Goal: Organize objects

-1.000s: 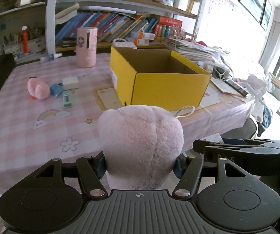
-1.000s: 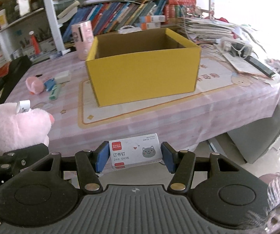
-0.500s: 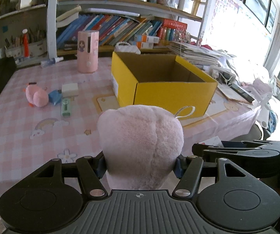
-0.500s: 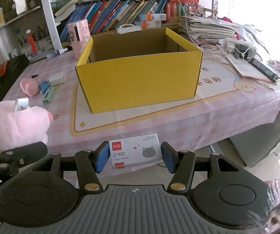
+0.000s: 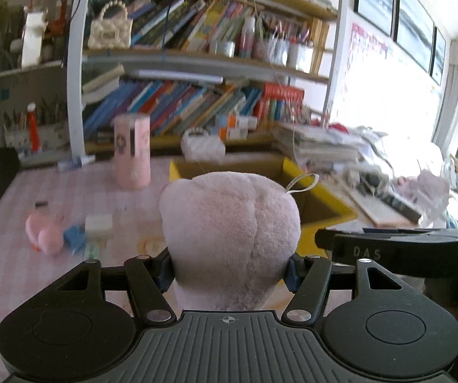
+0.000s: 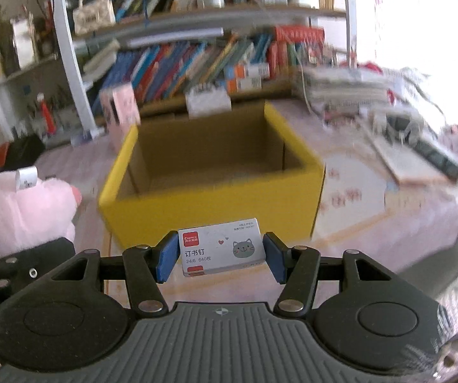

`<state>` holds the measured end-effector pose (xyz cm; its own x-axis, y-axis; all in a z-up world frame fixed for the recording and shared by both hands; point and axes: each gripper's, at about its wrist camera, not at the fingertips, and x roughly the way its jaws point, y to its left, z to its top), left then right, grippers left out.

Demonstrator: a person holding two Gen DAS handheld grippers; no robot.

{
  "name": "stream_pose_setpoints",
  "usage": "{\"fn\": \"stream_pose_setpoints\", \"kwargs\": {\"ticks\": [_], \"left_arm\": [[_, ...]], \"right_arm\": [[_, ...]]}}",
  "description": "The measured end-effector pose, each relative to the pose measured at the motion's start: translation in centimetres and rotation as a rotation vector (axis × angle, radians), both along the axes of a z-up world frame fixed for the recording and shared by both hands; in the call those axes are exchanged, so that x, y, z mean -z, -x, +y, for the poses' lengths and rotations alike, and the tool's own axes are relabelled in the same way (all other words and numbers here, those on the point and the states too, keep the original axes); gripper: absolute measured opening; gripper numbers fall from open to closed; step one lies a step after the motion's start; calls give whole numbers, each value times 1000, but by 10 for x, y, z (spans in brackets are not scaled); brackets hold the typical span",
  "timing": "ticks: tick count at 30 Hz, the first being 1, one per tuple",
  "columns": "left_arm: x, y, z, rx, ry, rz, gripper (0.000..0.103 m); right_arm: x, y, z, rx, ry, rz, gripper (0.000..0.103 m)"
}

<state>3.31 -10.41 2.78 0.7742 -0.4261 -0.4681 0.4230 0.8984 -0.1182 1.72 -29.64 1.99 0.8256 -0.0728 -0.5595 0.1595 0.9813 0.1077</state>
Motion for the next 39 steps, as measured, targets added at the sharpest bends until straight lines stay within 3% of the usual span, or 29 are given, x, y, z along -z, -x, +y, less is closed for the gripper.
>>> {"fn": "stream_pose_setpoints", "kwargs": {"ticks": [5,9,24,31,39], "left_arm": [[-6,-22,-27,6,5,-50,63],[-3,-36,-50,15,-13,-44,63],[15,-82,-87,-26,-89,22,62],[33,-105,-95,-38,-182,120,60],[43,-117,-98,-48,-209,175,58]], "right_arm": [[-18,-27,-22,-20,49,-84,54],[-19,-52,-40,-48,77,-94,54],[19,-113,-65,-180,123,28,54],[30,-137,-67,-254,129,79,54],[44,-160,-62,-385,165,183,54]]}}
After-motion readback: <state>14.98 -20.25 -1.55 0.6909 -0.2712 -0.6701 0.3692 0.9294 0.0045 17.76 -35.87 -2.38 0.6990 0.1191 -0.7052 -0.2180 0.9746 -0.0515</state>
